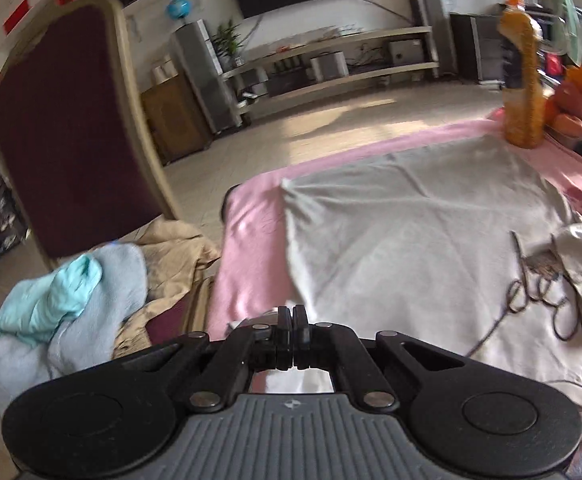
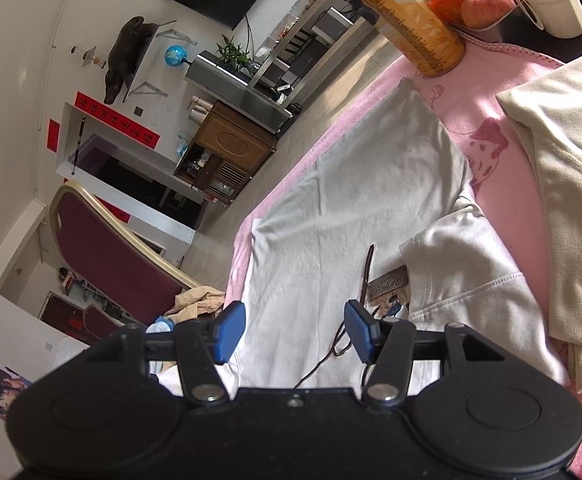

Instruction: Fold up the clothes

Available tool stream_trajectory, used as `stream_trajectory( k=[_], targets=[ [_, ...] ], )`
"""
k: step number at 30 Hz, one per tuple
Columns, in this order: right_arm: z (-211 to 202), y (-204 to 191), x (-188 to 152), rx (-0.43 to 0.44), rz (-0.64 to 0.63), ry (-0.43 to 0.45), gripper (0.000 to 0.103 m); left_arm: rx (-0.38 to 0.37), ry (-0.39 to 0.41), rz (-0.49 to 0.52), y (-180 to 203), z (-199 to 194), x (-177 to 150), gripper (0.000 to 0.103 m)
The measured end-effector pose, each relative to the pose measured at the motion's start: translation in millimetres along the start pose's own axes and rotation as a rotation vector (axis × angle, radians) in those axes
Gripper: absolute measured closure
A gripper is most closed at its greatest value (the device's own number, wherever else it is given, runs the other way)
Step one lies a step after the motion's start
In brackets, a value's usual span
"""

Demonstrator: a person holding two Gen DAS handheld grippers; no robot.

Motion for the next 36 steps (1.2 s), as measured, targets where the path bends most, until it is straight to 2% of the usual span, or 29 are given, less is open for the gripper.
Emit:
stream_trajectory(
  k=[2,4,7,10,11,13,14,17,19,20,21,23,24,28,29,31,32,34,36],
  targets=[
    [-2,1,1,-0.002,-0.002,0.003,0.05,-0.04,0.0,0.1,40,3,-5,0.103],
    [-2,2,2,-0.007,-0.004,0.002,0.049,-0.103,-0.027,0.155,74,12,-16,0.101],
    [-3,4,4,-0.027,-0.009,0.003,0.048,-0.182,-0.045,0.209,113,18,-36,0.092],
    [-4,6,4,-0.04,-0.014,0.003,0.045,-0.199,-0.053,0.252,127,7,-52,0.088],
    [-4,8,5,-0.044,-0.012,0.003,0.04,-0.198,-0.05,0.242,119,2,-54,0.086],
    [-5,10,5,-0.052,-0.009,0.002,0.038,-0.196,-0.045,0.221,103,-7,-59,0.081],
    [-4,11,5,-0.057,-0.009,-0.002,0.037,-0.194,-0.042,0.209,95,-11,-62,0.078],
    [-1,13,3,-0.077,-0.011,-0.013,0.037,-0.137,-0.089,0.06,48,1,-61,0.078],
    [0,14,3,-0.098,-0.021,-0.006,0.04,-0.095,-0.137,-0.08,16,17,-61,0.085],
    [1,15,4,-0.124,-0.037,0.001,0.05,-0.08,-0.165,-0.159,0,27,-62,0.089],
    [2,17,5,-0.163,-0.059,0.006,0.071,-0.081,-0.189,-0.223,-12,37,-64,0.09],
    [7,27,6,-0.256,-0.078,0.003,0.084,-0.121,-0.241,-0.333,-20,59,-71,0.091],
    [12,36,6,-0.296,-0.067,-0.011,0.084,-0.14,-0.266,-0.387,-24,70,-75,0.092],
    [25,69,6,-0.416,-0.032,-0.048,0.084,-0.113,-0.368,-0.406,-17,101,-94,0.091],
    [26,76,7,-0.441,-0.028,-0.048,0.083,-0.1,-0.367,-0.408,-20,102,-96,0.084],
    [26,91,7,-0.485,-0.011,-0.053,0.084,-0.057,-0.405,-0.406,-27,101,-102,0.082],
    [22,96,7,-0.493,0.002,-0.049,0.09,-0.057,-0.391,-0.407,-27,99,-100,0.076],
    [10,103,7,-0.522,0.022,-0.029,0.096,-0.057,-0.365,-0.409,-28,93,-98,0.077],
    [-7,106,8,-0.576,0.013,0.009,0.096,-0.057,-0.338,-0.41,-28,87,-96,0.085]
  ],
)
Point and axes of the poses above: each gripper's, at about its wrist camera, not at the fingertips, and z roughly the way its jaws point, y to its right, x to its top, the point moved 8 cm from there along z, roughly the way its jaws point, and after that the axes turned 11 degrees about z, right-handed, at the moved point
